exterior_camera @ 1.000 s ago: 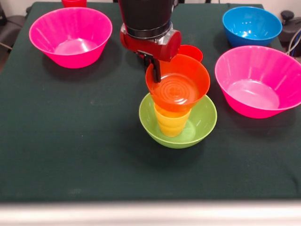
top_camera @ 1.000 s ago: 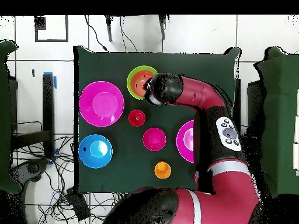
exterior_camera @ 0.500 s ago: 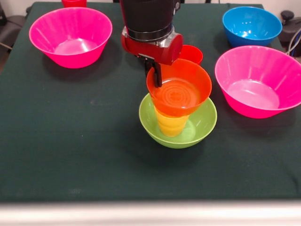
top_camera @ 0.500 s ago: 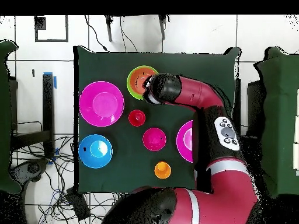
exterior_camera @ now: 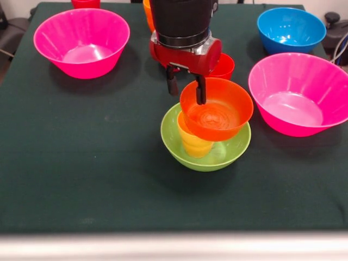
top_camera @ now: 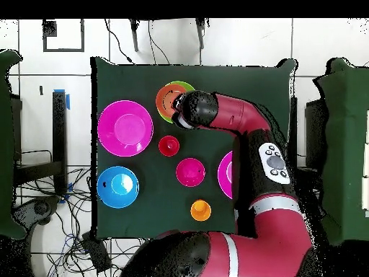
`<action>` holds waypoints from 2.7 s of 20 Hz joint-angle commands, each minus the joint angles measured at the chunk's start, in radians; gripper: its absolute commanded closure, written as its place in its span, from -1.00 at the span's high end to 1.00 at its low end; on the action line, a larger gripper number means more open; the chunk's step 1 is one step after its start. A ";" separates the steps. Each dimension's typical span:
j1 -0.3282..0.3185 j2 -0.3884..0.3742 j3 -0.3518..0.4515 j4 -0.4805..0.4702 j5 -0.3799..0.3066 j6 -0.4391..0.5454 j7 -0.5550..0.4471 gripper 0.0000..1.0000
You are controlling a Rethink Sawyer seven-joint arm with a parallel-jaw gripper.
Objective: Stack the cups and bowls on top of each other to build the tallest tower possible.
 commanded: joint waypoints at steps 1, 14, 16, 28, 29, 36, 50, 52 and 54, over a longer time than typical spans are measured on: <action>0.023 0.045 0.035 0.001 -0.095 -0.026 -0.082 1.00; 0.010 0.030 0.037 0.008 -0.089 -0.012 -0.092 -1.00; 0.009 0.029 0.037 0.009 -0.092 -0.015 -0.094 -1.00; -0.003 0.026 0.044 0.018 -0.087 -0.024 -0.097 -1.00; -0.004 0.028 0.046 0.016 -0.086 -0.026 -0.097 -1.00; -0.035 0.000 0.063 0.054 -0.087 -0.033 -0.127 -1.00; -0.068 -0.015 0.085 0.091 -0.088 -0.032 -0.142 -1.00; -0.070 -0.015 0.098 0.098 -0.079 -0.028 -0.142 -1.00; -0.069 -0.015 0.109 0.100 -0.067 -0.014 -0.139 -1.00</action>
